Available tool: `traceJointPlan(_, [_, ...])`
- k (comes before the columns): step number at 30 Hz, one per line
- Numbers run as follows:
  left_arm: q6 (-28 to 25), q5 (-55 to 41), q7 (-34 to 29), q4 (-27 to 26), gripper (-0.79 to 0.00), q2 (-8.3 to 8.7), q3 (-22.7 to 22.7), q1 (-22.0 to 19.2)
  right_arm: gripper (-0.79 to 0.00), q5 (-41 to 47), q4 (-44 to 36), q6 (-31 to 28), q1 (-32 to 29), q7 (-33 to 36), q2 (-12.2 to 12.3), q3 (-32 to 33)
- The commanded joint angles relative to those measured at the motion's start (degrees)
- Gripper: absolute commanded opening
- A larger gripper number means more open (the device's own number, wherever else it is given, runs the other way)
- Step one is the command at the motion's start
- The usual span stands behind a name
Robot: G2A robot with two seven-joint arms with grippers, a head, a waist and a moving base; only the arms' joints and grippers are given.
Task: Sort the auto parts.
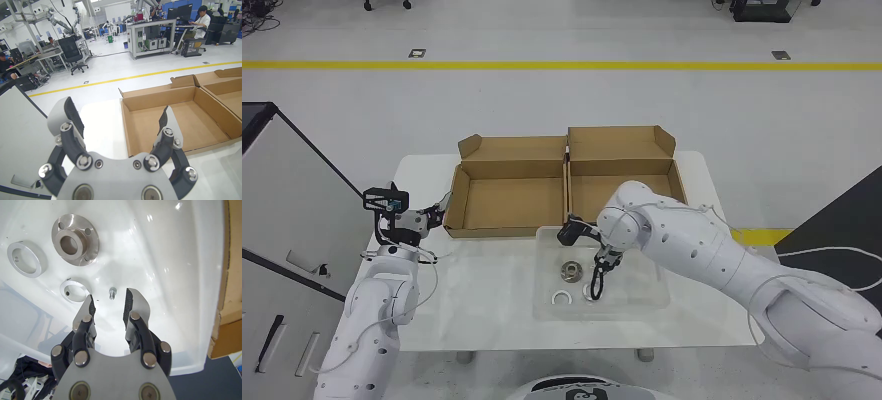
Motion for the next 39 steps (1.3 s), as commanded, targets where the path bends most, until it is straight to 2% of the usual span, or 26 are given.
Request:
traceJointPlan(1, [0.0, 0.0, 0.0, 0.0, 0.0, 0.0, 0.0, 0.0, -0.434, 0.15, 0.8, -0.17, 0.02, -0.08, -0.32, -0.18])
traceJointPlan(15, [0.0, 0.0, 0.0, 0.0, 0.0, 0.0, 0.0, 0.0, -0.468, -0.39, 3.52, -0.18, 0.06, -0.01, -1.74, -0.23])
traceJointPlan(39, [0.0, 0.0, 0.0, 0.0, 0.0, 0.0, 0.0, 0.0, -0.493, -3.91, -1.32, 0.96, -3.65, 1.23, 0.35, 3.66])
